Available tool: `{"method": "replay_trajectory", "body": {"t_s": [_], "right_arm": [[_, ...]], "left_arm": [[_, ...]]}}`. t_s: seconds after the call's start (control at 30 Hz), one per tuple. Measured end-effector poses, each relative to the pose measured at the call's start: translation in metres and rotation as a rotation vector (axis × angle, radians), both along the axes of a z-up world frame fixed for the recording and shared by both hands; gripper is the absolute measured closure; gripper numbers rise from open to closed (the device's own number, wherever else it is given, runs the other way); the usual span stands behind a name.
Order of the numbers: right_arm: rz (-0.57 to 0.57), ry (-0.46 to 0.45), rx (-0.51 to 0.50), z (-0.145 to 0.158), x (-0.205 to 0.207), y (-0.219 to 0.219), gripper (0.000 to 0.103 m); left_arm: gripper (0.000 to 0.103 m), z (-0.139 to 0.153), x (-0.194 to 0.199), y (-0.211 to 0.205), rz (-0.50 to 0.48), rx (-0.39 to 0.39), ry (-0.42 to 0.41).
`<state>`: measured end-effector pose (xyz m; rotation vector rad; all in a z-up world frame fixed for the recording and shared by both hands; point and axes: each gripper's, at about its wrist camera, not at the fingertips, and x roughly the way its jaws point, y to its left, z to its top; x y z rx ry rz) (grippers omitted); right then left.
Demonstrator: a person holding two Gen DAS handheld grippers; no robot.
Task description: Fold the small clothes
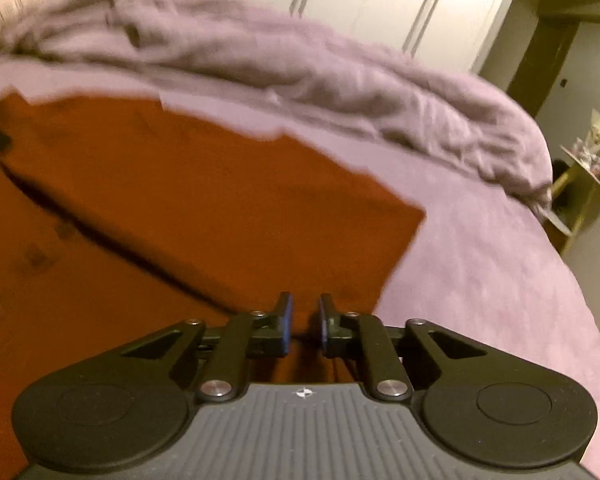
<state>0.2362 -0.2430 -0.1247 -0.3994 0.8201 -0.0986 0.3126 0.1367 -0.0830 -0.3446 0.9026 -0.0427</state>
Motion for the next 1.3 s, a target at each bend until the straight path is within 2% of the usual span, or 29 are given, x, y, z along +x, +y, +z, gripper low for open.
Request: {"method": "replay_trajectory", "body": {"t_s": [0.13, 0.23, 0.27, 0.33, 0.4, 0.47, 0.53, 0.6, 0.7, 0.73, 0.9, 0.93, 1.0, 1.03, 1.1, 1.13, 1.23, 1.3], "right_arm": [[0.006, -0.021, -0.105, -0.010, -0.003, 0.002, 0.100], [-0.005, -0.036, -0.164, -0.015, -0.002, 0.001, 0.100], [-0.010, -0.039, -0.175, -0.017, -0.001, 0.001, 0.100], [-0.011, -0.039, -0.200, -0.018, 0.000, 0.003, 0.100], [0.000, -0.038, -0.219, -0.015, 0.000, 0.008, 0.100], [-0.018, -0.038, -0.200, -0.005, -0.006, 0.013, 0.100], [-0.036, -0.043, -0.111, 0.009, -0.015, 0.013, 0.099], [-0.054, -0.054, -0.050, 0.020, -0.026, 0.016, 0.099], [-0.047, -0.064, 0.007, 0.032, -0.038, 0.023, 0.098], [-0.043, -0.065, 0.016, 0.035, -0.042, 0.026, 0.097], [-0.026, -0.049, 0.037, 0.038, -0.046, 0.035, 0.095], [-0.026, -0.042, 0.042, 0.038, -0.045, 0.036, 0.095], [-0.028, -0.037, 0.058, 0.037, -0.044, 0.037, 0.095], [-0.029, -0.038, 0.068, 0.038, -0.045, 0.037, 0.095], [-0.027, -0.045, 0.077, 0.040, -0.047, 0.038, 0.095], [-0.024, -0.049, 0.079, 0.040, -0.049, 0.038, 0.095], [-0.030, -0.053, 0.091, 0.041, -0.052, 0.034, 0.095], [-0.038, -0.057, 0.109, 0.041, -0.053, 0.031, 0.095]], "left_arm": [[0.047, 0.008, -0.013, 0.022, 0.034, -0.091, 0.007], [0.036, 0.018, -0.035, 0.048, 0.082, -0.139, -0.003], [0.027, 0.021, -0.044, 0.058, 0.103, -0.141, -0.008], [0.025, 0.025, -0.062, 0.082, 0.160, -0.122, -0.012], [0.025, 0.026, -0.082, 0.114, 0.222, -0.137, -0.016], [0.025, 0.024, -0.098, 0.149, 0.316, -0.162, -0.011], [0.025, 0.018, -0.114, 0.188, 0.445, -0.192, -0.010], [0.029, 0.012, -0.129, 0.220, 0.541, -0.209, -0.023], [0.047, 0.002, -0.143, 0.256, 0.643, -0.226, -0.003], [0.053, -0.002, -0.148, 0.267, 0.672, -0.264, -0.014], [0.058, -0.018, -0.158, 0.307, 0.807, -0.451, -0.114], [0.062, -0.023, -0.156, 0.313, 0.833, -0.485, -0.119], [0.085, -0.029, -0.153, 0.322, 0.881, -0.520, -0.116], [0.092, -0.030, -0.151, 0.325, 0.893, -0.515, -0.103], [0.094, -0.028, -0.148, 0.326, 0.891, -0.495, -0.098], [0.094, -0.021, -0.145, 0.321, 0.874, -0.460, -0.109], [0.094, 0.014, -0.133, 0.289, 0.734, -0.320, -0.187], [0.094, 0.041, -0.116, 0.257, 0.613, -0.275, -0.235]]}}
